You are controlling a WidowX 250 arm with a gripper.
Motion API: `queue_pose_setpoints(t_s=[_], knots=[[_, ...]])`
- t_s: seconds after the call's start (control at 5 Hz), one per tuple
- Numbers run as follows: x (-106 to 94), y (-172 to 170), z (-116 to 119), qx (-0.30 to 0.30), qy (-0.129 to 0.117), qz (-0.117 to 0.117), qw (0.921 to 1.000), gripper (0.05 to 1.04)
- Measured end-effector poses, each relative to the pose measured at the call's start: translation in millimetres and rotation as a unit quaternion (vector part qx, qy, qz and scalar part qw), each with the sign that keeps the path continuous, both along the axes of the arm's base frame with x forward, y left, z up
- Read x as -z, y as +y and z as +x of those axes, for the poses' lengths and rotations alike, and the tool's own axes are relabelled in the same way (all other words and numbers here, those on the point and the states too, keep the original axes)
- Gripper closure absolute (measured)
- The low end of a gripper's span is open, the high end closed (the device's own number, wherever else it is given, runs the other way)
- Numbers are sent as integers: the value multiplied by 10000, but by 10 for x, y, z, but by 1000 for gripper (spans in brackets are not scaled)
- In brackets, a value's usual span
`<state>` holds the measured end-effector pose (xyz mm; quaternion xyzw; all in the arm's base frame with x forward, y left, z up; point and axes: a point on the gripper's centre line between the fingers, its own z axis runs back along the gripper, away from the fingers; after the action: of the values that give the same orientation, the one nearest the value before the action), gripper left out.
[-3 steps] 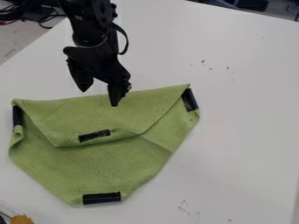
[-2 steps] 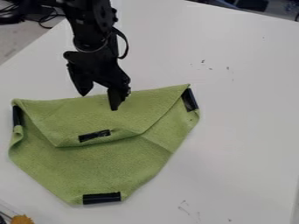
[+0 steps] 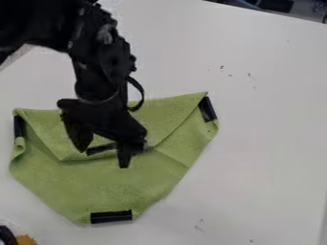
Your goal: Fold the cloth from bottom right to top left
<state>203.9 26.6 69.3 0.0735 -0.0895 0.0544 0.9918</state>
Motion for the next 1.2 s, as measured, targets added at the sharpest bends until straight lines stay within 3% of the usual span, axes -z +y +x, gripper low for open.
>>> queue_pose_setpoints(t_s=[0.2,0.4,0.8,1.2], knots=[[55,-127,-228,-284,93,-103,9995,83],[237,-212,-323,-365,193,-397,9984,83],[571,-290,-298,-532,436,-896,9936,83],[703,-244,-319,-780,435,-1214,9886,155]])
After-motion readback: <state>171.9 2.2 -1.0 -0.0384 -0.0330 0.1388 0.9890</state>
